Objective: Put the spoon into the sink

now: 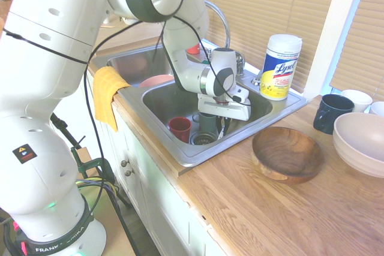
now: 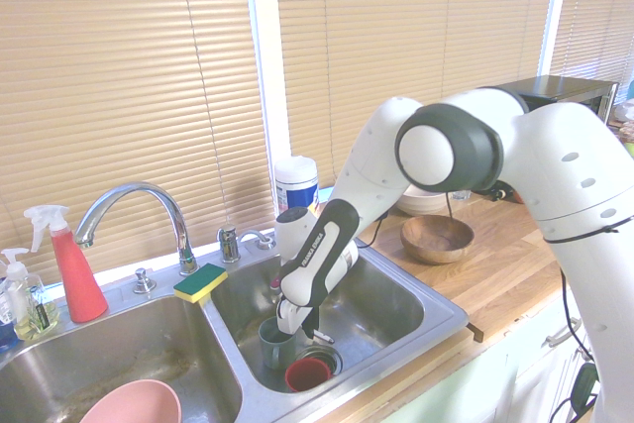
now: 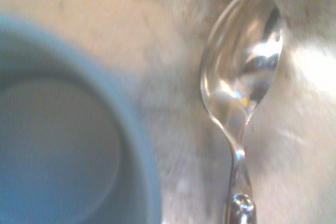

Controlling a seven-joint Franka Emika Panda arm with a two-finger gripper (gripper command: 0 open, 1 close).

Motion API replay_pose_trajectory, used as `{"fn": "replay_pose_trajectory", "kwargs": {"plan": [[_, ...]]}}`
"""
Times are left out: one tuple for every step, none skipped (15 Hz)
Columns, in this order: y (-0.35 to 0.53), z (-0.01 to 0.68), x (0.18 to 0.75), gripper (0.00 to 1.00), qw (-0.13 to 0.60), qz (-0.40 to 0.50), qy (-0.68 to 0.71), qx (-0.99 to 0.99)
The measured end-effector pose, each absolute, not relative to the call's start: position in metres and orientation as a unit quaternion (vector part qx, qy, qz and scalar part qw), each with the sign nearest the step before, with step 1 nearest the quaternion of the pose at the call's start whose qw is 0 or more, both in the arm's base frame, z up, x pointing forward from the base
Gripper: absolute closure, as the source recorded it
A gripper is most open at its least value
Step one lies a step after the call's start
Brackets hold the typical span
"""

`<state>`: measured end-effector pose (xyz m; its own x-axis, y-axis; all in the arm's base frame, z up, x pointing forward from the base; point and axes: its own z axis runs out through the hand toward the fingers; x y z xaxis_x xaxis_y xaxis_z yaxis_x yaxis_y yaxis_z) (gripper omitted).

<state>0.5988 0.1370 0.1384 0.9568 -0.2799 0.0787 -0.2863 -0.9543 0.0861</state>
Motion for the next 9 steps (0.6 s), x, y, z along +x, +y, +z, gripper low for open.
{"fn": "replay_pose_trajectory", "kwargs": {"plan": [[0.137,0.134,0.601,1.0,0.048,0.032,-0.144,0.988],[0.137,0.133,0.604,1.0,0.046,0.031,-0.145,0.988],[0.137,0.133,0.607,1.0,0.044,0.027,-0.144,0.988],[0.136,0.133,0.609,1.0,0.042,0.024,-0.144,0.988],[0.136,0.133,0.611,1.0,0.04,0.02,-0.144,0.989],[0.134,0.133,0.613,1.0,0.038,0.015,-0.142,0.989],[0.133,0.133,0.614,0.0,0.036,0.012,-0.14,0.989],[0.133,0.133,0.615,0.0,0.035,0.01,-0.138,0.99],[0.132,0.133,0.616,0.0,0.034,0.01,-0.136,0.99]]}}
